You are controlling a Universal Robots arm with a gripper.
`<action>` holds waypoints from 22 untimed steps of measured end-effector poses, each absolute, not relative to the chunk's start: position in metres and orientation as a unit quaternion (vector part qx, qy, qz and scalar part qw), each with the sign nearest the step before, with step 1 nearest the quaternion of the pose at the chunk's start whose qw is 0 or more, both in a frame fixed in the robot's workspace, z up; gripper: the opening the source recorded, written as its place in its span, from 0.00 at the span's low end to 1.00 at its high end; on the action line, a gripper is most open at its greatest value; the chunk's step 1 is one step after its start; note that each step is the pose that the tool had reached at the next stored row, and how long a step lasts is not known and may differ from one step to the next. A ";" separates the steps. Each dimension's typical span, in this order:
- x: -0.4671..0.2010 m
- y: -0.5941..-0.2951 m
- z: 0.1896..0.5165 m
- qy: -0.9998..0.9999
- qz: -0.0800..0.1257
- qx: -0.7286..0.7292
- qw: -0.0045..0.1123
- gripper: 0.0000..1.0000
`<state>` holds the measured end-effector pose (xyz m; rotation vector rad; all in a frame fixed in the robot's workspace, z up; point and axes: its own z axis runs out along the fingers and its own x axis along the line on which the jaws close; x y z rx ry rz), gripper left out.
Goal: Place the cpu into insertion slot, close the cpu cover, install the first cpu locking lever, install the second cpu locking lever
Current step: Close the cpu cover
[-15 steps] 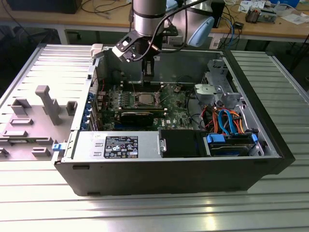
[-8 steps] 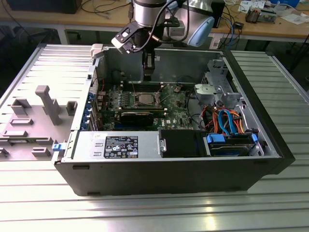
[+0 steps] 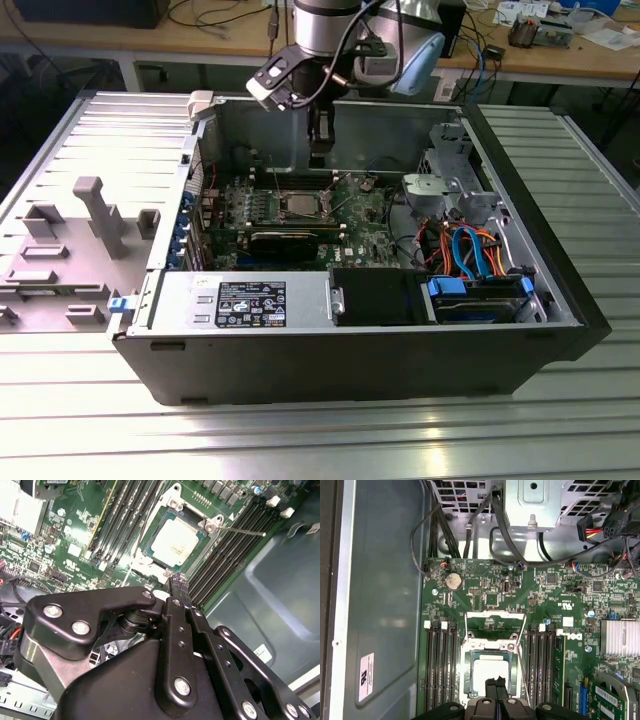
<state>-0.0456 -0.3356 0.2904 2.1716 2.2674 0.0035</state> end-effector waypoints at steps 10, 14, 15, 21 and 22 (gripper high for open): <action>-0.033 -0.335 0.290 0.722 0.001 0.692 0.001 0.11; -0.030 -0.335 0.290 0.722 0.001 0.692 0.001 0.11; -0.029 -0.335 0.290 0.722 0.001 0.692 0.001 0.11; -0.021 -0.335 0.289 0.722 0.001 0.692 0.001 0.11; -0.018 -0.335 0.289 0.722 0.001 0.692 0.001 0.11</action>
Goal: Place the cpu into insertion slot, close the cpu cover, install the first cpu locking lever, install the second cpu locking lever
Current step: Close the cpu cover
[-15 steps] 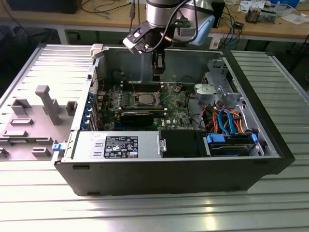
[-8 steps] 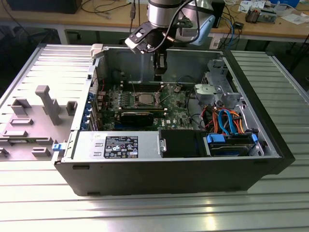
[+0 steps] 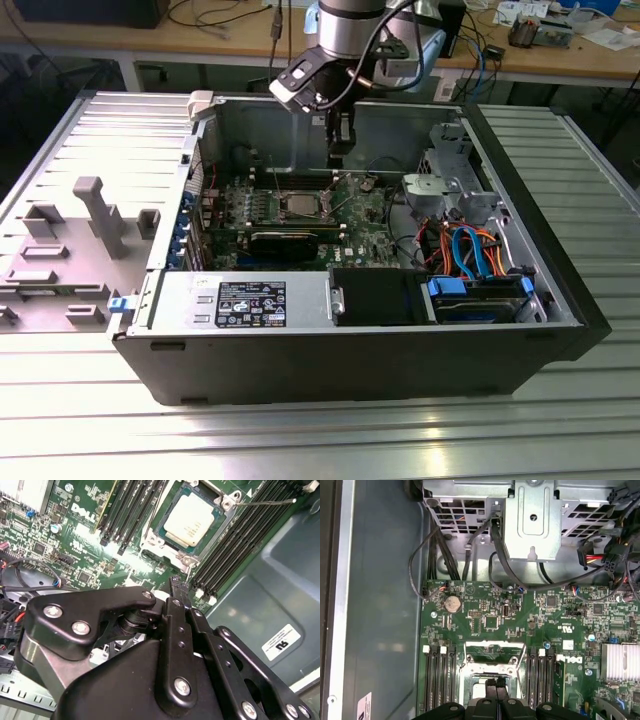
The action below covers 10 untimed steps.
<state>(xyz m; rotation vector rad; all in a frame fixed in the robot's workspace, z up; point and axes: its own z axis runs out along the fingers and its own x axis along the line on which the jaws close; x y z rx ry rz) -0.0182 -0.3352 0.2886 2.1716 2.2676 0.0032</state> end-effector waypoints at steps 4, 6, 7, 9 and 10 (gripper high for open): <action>-0.014 -0.335 0.287 0.722 0.001 0.692 0.001 0.11; -0.012 -0.335 0.287 0.722 0.001 0.692 0.001 0.11; -0.011 -0.335 0.286 0.722 0.001 0.692 0.001 0.11; -0.008 -0.335 0.286 0.722 0.001 0.692 0.001 0.11; -0.007 -0.335 0.286 0.722 0.001 0.692 0.001 0.11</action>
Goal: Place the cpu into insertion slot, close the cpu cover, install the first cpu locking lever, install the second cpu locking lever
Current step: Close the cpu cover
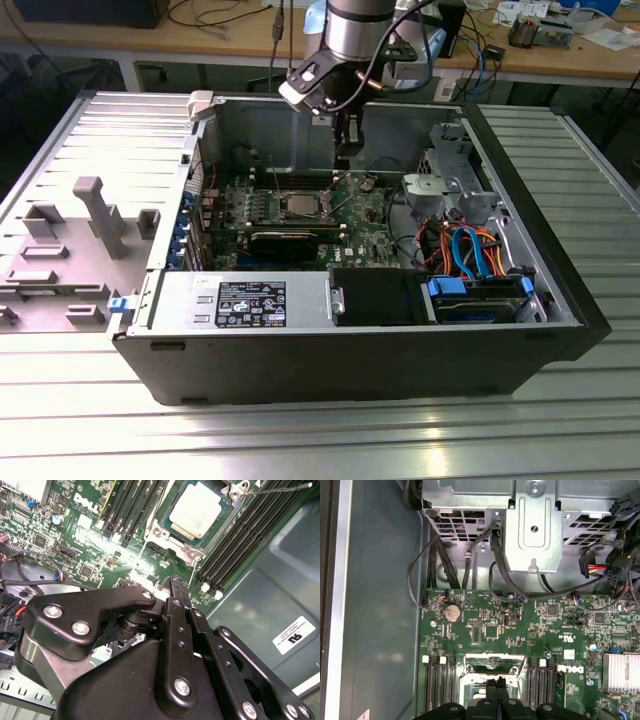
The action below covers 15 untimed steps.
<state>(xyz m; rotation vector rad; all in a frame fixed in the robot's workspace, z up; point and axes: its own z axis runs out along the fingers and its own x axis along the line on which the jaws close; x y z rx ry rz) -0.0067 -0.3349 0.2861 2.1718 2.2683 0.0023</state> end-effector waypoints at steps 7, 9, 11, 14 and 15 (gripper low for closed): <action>0.007 -0.334 0.284 0.722 0.000 0.692 0.000 0.11; 0.012 -0.334 0.284 0.722 0.000 0.692 0.000 0.11; 0.015 -0.333 0.283 0.722 0.000 0.692 0.000 0.11; 0.022 -0.333 0.282 0.722 0.000 0.692 0.000 0.11; 0.023 -0.333 0.282 0.722 0.000 0.692 0.000 0.11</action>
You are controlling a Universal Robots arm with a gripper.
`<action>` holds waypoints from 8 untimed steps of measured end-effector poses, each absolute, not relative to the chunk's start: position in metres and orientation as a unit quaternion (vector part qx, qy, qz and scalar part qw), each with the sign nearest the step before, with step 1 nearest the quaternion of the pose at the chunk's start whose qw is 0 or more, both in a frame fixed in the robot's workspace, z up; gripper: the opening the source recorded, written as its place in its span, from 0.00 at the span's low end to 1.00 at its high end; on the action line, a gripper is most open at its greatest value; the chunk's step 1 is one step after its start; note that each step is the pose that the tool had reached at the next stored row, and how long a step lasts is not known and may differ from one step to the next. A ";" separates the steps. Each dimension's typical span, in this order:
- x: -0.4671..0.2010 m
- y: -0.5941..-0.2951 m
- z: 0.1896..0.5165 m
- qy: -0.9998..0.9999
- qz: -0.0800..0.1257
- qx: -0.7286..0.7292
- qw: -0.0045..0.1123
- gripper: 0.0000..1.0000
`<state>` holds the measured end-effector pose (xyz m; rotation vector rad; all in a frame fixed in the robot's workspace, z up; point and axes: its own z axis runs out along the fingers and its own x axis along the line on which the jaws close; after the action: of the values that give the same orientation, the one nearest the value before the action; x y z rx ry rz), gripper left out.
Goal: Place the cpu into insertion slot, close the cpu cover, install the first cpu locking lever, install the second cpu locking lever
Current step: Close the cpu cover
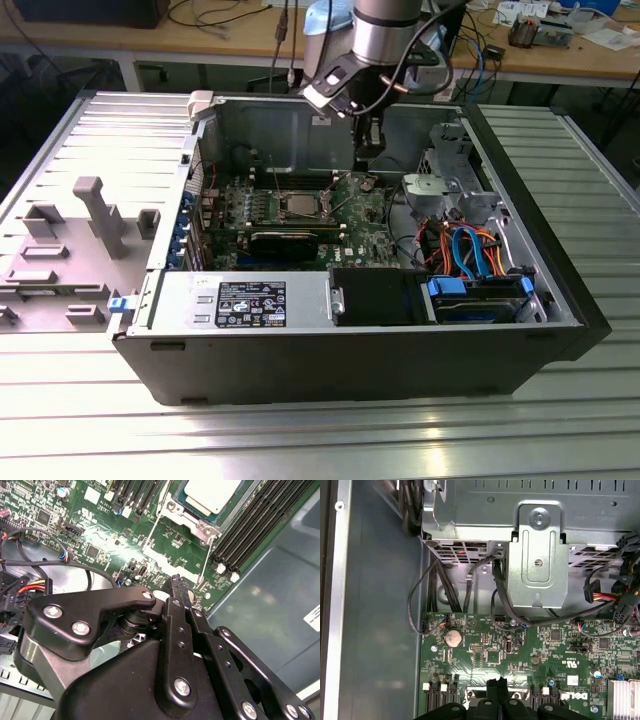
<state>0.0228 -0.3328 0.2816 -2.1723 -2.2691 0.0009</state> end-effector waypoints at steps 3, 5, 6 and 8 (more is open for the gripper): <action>0.024 -0.333 0.281 -0.731 0.000 -0.682 0.000 0.11; 0.027 -0.332 0.280 -0.735 0.000 -0.678 0.000 0.11; 0.029 -0.332 0.278 -0.736 0.000 -0.677 0.000 0.11; 0.031 -0.332 0.276 -0.737 0.000 -0.676 0.000 0.11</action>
<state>0.0314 -0.3321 0.2758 -2.1239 -2.3139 0.0010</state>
